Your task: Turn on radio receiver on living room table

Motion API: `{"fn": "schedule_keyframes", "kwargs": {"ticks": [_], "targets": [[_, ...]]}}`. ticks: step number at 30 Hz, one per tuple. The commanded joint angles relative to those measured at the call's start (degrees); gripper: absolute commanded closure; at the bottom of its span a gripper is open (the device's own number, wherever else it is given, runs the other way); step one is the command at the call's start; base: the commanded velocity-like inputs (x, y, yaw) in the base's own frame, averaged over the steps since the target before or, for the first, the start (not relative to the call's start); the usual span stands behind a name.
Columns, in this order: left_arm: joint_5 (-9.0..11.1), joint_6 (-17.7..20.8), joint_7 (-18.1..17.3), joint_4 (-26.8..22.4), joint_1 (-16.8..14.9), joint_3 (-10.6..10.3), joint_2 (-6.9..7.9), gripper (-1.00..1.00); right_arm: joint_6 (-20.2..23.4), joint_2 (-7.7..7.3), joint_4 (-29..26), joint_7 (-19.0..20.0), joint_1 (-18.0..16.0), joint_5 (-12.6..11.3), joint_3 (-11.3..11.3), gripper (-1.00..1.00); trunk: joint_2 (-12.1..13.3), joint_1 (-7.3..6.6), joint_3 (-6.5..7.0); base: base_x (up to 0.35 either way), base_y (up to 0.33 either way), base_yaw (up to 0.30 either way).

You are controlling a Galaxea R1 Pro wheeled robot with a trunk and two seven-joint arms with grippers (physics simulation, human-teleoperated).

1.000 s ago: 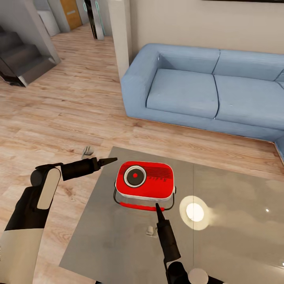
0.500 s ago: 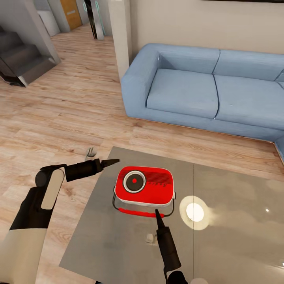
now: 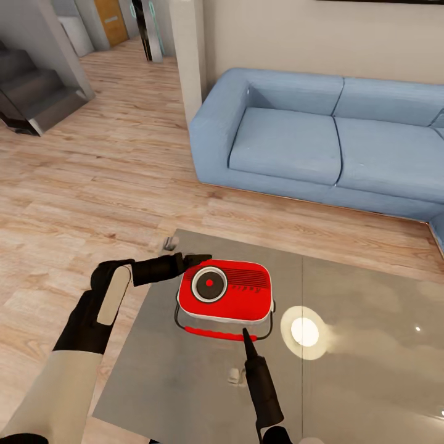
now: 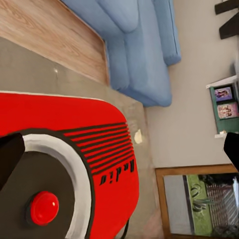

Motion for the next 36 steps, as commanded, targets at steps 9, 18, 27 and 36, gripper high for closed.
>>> {"fn": "schedule_keyframes", "kwargs": {"ticks": [9, 18, 27, 36], "targets": [[-0.9, 0.0, 3.62, 1.22, -0.13, -1.2, -3.13, -1.0, 0.34, -0.01, -0.05, -0.02, 0.02, 0.39, 0.01, 1.0, 0.0, 0.0, 0.0, 0.0, 0.0, 0.0], [-1.01, 0.0, 4.2, 0.67, -0.13, -1.47, -4.38, -1.0, 0.34, -0.01, -0.05, 0.01, 0.02, 0.31, -0.14, 1.0, 0.0, 0.0, 0.0, 0.0, 0.0, 0.0], [-1.02, 0.0, 4.24, 0.44, -0.13, -1.48, -4.45, 1.0, 0.34, 0.01, 0.37, 0.06, 0.02, 0.27, -0.16, 1.0, 0.0, 0.0, 0.0, 0.0, 0.0, 0.0], [-1.0, 0.0, 4.24, -0.73, -0.13, -1.49, -4.33, 1.0, 0.3, -0.01, 0.47, 0.14, 0.02, 0.21, -0.17, 1.0, 0.0, 0.0, 0.0, 0.0, 0.0, 0.0]]}}
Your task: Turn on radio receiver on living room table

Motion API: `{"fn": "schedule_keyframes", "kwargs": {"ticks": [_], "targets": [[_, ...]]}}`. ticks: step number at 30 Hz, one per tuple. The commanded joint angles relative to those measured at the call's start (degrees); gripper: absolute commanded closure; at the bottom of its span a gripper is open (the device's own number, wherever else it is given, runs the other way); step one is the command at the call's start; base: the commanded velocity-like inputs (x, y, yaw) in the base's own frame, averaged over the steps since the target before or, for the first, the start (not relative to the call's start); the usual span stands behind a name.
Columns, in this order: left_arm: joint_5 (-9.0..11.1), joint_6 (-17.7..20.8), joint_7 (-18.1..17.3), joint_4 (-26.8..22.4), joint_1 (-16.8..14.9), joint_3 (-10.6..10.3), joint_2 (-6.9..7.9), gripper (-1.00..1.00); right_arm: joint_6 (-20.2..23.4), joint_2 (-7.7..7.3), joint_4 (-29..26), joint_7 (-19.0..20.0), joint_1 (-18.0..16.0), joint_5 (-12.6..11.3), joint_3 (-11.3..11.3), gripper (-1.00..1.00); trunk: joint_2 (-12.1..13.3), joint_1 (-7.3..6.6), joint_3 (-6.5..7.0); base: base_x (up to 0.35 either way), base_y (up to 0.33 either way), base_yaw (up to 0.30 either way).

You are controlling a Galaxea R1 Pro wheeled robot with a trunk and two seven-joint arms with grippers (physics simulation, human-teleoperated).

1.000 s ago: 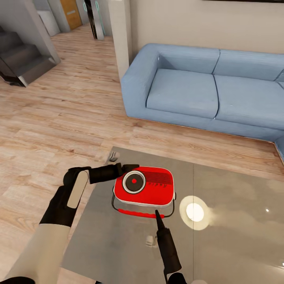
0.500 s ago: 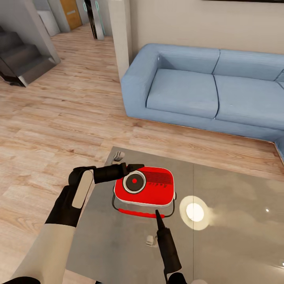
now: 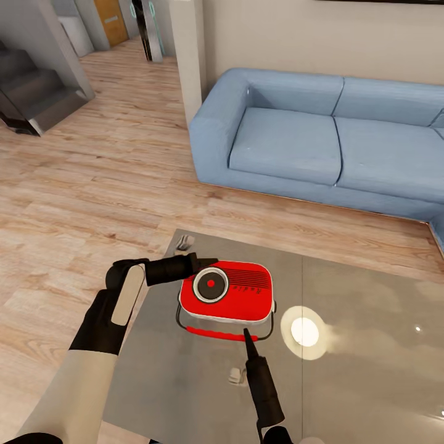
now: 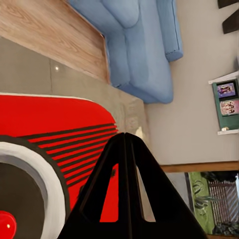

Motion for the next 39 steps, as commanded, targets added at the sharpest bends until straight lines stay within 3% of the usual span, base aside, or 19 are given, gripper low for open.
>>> {"fn": "schedule_keyframes", "kwargs": {"ticks": [1, 12, 19, 26, 32, 39], "targets": [[0.0, 0.0, 0.0, -0.13, 0.0, 0.0, 0.02, 1.0, 0.34, 0.0, -0.05, -0.02, -0.01, 0.4, 0.03, 1.0, 0.0, 0.0, 0.0, 0.0, 0.0, 0.0], [0.04, 0.0, 0.0, -0.34, 0.0, -0.48, 0.36, 1.0, 0.31, 0.0, -0.05, -0.08, -0.03, 0.32, -0.05, 1.0, 0.0, 0.0, 0.0, 0.0, 0.0, 0.0], [0.05, 0.0, 0.07, -0.28, 0.0, -0.99, 0.57, 1.0, 0.39, -0.02, -0.05, -0.24, -0.02, -1.88, -0.06, 1.0, 0.0, 0.0, 0.0, 0.0, 0.0, 0.0], [0.05, 0.0, 0.07, 0.06, 0.0, -2.81, 2.46, 1.0, 0.4, 0.0, -0.05, -0.28, -0.02, -2.51, -0.06, 1.0, 0.0, 0.0, 0.0, 0.0, 0.0, 0.0], [0.05, 0.0, 0.08, 0.46, 0.0, -4.42, 3.07, 1.0, 0.4, 0.0, -0.05, -0.35, -0.01, -2.55, -0.06, 1.0, 0.0, 0.0, 0.0, 0.0, 0.0, 0.0], [0.08, 0.0, 0.09, 1.05, 0.0, -4.34, 4.1, 1.0, 0.4, -0.08, -0.05, -0.29, -0.01, -2.63, -0.06, 1.0, 0.0, 0.0, 0.0, 0.0, 0.0, 0.0]]}}
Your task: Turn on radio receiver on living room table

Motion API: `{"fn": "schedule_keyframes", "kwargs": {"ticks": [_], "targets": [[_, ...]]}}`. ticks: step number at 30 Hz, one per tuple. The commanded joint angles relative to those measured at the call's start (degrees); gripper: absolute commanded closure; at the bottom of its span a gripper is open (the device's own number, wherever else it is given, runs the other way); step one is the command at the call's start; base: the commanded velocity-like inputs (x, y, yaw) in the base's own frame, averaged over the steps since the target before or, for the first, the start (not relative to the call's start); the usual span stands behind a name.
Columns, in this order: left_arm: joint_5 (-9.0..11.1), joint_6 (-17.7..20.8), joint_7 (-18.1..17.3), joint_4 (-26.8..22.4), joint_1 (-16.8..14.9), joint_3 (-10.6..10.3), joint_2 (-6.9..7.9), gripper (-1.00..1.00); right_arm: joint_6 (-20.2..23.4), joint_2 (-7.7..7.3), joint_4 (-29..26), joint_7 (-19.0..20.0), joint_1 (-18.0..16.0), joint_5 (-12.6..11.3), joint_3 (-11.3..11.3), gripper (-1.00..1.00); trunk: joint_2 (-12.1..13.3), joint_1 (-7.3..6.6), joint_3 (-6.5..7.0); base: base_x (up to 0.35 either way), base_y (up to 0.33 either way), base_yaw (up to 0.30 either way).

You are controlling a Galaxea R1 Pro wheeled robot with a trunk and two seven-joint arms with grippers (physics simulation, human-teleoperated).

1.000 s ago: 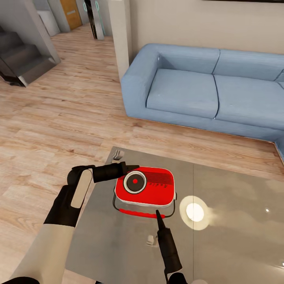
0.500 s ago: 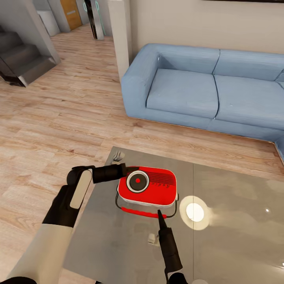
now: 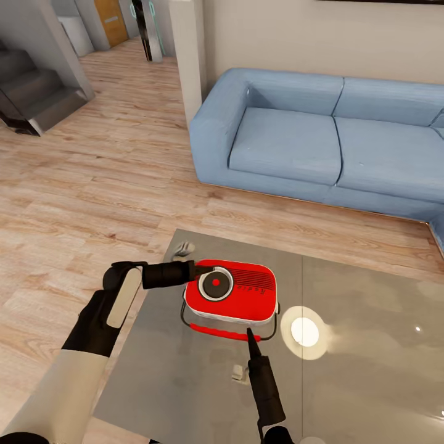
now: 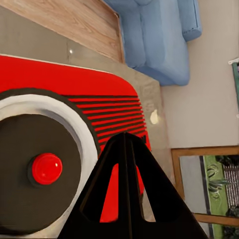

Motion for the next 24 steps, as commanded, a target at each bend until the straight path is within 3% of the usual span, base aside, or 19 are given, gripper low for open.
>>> {"fn": "schedule_keyframes", "kwargs": {"ticks": [1, 15, 20, 24], "targets": [[0.05, 0.01, 0.0, 0.42, 0.0, 0.09, 0.4, 1.0, 0.35, 0.0, -0.05, -0.02, -0.01, 0.43, 0.03, 1.0, 0.0, 0.0, 0.0, 0.0, 0.0, 0.0], [0.24, 0.01, 0.06, 2.08, -0.02, 0.72, 4.59, 1.0, 0.35, -0.01, -0.05, -0.06, -0.01, 0.58, 0.1, 1.0, 0.0, 0.0, 0.0, 0.0, 0.0, 0.0], [0.35, 0.01, 0.08, 4.26, -2.01, 0.75, 4.3, 1.0, 0.35, 0.05, -0.05, -0.09, -0.01, 0.59, 0.11, 1.0, 0.0, 0.0, 0.0, 0.0, 0.0, 0.0], [0.42, 0.01, 0.14, 6.13, -3.8, 0.74, 2.32, 1.0, 0.35, 0.07, -0.05, -0.1, -0.01, 0.59, 0.18, 1.0, 0.0, 0.0, 0.0, 0.0, 0.0, 0.0]]}}
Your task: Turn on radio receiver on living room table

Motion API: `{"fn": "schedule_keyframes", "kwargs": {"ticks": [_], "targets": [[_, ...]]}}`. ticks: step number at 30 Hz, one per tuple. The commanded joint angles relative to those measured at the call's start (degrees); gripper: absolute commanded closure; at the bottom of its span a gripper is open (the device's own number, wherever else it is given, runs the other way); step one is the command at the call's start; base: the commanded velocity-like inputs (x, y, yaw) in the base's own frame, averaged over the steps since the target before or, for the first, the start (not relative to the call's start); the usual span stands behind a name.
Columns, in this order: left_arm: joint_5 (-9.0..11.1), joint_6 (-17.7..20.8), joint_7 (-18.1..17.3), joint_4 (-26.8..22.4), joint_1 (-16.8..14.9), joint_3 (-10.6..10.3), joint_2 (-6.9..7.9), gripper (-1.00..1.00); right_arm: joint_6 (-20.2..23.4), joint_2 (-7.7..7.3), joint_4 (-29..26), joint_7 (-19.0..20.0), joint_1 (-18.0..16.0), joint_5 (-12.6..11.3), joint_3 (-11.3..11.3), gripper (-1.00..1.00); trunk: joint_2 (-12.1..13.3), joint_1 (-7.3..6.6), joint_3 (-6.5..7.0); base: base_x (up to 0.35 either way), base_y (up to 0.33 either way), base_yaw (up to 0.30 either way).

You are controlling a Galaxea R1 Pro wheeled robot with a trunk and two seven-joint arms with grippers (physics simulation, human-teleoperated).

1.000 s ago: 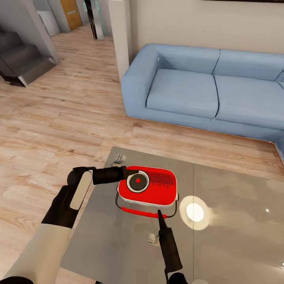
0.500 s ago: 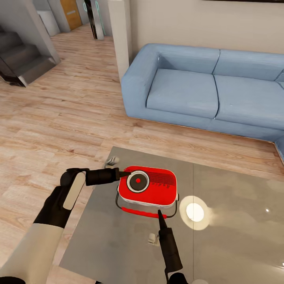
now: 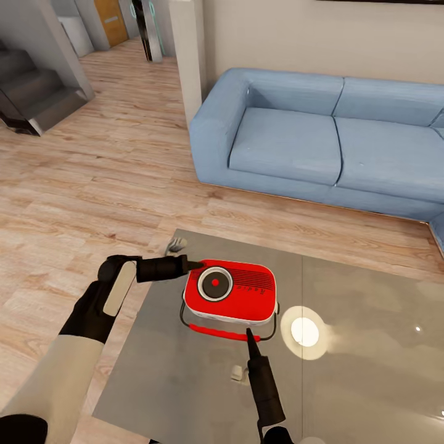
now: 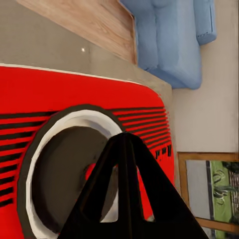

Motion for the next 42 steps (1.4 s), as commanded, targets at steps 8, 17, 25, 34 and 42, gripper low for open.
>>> {"fn": "schedule_keyframes", "kwargs": {"ticks": [8, 17, 25, 34, 42], "targets": [[-0.06, 0.0, 0.13, 2.2, -0.65, -0.02, -3.18, 1.0, 0.35, 0.01, -0.05, -0.36, -0.01, 0.45, 0.1, 1.0, 0.0, 0.0, 0.0, 0.0, 0.0, 0.0], [-0.11, 0.0, 3.06, 2.82, -1.01, -0.05, -4.6, 1.0, 0.35, -0.04, -0.05, -0.56, -0.01, 0.45, 0.07, 1.0, 0.0, 0.0, 0.0, 0.0, 0.0, 0.0], [-0.04, 0.0, 3.69, 2.98, -1.05, -0.05, -4.22, 1.0, 0.35, 0.0, -0.05, -0.55, -0.01, 0.43, 0.06, 1.0, 0.0, 0.0, 0.0, 0.0, 0.0, 0.0], [-0.03, 0.0, 4.46, 6.84, -1.38, -0.01, -4.06, 1.0, 0.35, -0.01, -0.05, -0.55, -0.01, 0.42, 0.1, 1.0, 0.0, 0.0, 0.0, 0.0, 0.0, 0.0], [0.0, 0.0, 6.91, 10.72, -2.76, 0.0, -6.0, 1.0, 0.36, 0.01, -0.04, -0.55, -0.01, 0.42, 0.13, 1.0, 0.0, 0.0, 0.0, 0.0, 0.0, 0.0]]}}
